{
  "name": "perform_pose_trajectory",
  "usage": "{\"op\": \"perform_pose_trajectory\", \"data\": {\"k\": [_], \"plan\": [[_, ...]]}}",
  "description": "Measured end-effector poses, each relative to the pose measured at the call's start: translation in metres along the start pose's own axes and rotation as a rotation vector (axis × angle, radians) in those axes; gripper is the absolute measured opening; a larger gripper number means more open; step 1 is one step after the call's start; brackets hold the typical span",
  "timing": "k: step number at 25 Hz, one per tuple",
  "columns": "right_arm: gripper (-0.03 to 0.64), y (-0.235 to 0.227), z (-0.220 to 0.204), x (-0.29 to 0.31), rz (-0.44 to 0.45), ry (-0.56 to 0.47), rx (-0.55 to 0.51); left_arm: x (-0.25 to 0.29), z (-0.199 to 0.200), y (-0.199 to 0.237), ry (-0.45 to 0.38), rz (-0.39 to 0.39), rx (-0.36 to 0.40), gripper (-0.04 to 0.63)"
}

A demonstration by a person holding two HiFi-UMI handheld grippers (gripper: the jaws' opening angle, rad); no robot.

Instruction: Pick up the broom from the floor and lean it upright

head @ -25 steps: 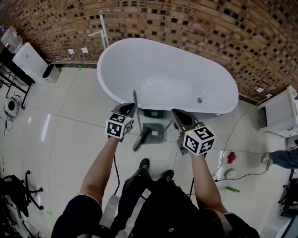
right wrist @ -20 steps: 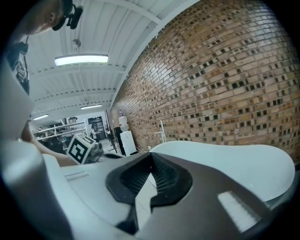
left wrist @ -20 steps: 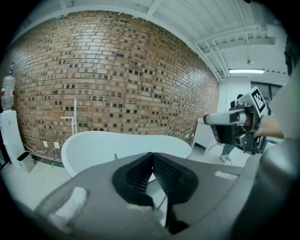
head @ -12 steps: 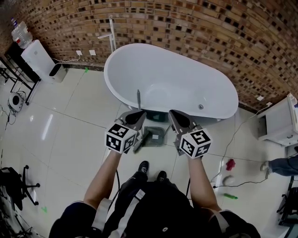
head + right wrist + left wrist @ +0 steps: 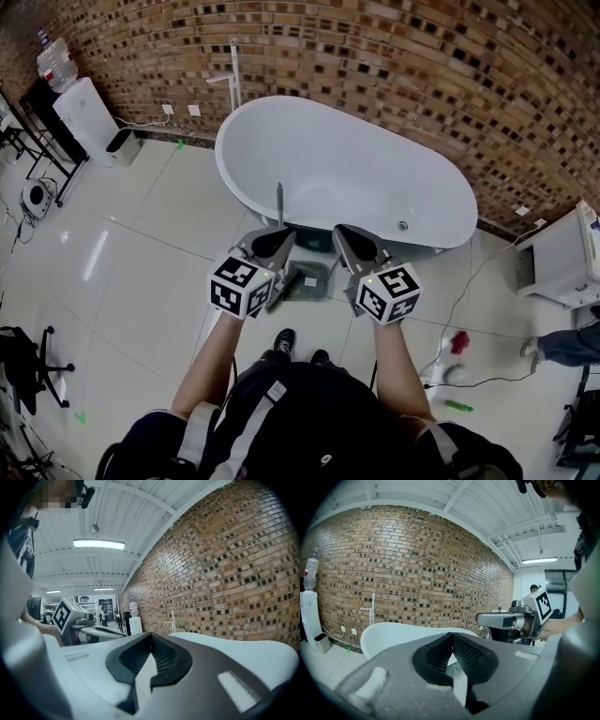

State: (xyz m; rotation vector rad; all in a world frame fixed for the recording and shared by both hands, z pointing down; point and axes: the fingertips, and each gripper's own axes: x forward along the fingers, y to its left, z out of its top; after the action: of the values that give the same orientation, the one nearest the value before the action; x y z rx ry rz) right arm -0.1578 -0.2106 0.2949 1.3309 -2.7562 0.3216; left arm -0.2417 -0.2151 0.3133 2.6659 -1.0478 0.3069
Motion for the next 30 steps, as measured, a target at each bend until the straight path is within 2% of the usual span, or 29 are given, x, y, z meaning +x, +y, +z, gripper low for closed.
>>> {"op": "perform_pose_trajectory", "data": {"k": [30], "plan": [[0.003,-0.013,0.015,-0.032,-0.025,-0.021,-0.034,0.016,0.013,-0.038,-0.023,-0.033,0.015,0.002]]}}
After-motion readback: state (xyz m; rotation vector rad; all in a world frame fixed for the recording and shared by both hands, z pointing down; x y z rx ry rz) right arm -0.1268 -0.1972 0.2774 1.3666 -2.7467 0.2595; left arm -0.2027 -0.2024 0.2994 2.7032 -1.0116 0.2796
